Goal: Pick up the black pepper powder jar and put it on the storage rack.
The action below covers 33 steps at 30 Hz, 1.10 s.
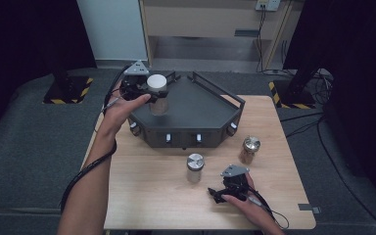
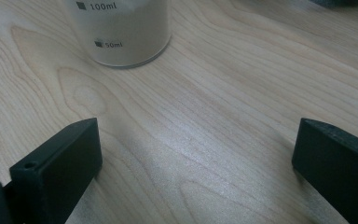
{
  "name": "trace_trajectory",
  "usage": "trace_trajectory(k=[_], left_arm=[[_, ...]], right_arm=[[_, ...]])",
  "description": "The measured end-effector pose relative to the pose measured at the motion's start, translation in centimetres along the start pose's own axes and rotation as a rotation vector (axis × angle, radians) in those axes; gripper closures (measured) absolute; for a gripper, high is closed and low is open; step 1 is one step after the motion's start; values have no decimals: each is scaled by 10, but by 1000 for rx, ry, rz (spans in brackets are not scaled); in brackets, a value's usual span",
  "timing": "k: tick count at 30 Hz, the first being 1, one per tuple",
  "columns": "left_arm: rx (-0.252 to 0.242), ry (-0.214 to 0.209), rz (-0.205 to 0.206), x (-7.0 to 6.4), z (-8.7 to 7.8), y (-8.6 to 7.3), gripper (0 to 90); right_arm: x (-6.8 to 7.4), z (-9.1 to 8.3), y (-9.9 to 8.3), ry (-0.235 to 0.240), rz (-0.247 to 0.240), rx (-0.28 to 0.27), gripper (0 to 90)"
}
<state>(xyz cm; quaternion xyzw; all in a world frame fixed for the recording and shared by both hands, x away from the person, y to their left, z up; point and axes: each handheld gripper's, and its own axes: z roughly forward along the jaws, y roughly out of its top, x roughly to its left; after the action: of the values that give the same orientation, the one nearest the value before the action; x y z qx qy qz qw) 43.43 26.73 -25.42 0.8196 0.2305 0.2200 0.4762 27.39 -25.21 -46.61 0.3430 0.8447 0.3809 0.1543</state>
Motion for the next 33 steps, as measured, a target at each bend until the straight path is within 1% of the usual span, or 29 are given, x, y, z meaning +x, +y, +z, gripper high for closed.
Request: trace_trajectory(k=[5,7,12,15,16,18,19,24,31,33], left_arm=[[15,7,9,-1,7,-2,327],[12,8,-3,1,9,-5,327],[21,14,-6,1,11,-6,327],[18,16,-6,2,10,-8,327],[15,17,-12,2,11,-9,327],[29,22,-8,2,11,-9,327],[31,26,-15,2,12,-10,327],[47,33,-23,1,15,-14,327],[53,40,-42,3,16,-22,327],[55,42,-36,2,16,-21,327]], right_arm=[[0,0,0,0,1,0,14],[0,0,0,0,0,0,14],[0,0,0,0,1,0,14],[0,0,0,0,0,0,14],[0,0,0,0,0,0,14],[0,0,0,0,1,0,15],[0,0,0,0,1,0,15],[0,0,0,0,0,0,14],[0,0,0,0,0,0,15],[0,0,0,0,0,0,14]])
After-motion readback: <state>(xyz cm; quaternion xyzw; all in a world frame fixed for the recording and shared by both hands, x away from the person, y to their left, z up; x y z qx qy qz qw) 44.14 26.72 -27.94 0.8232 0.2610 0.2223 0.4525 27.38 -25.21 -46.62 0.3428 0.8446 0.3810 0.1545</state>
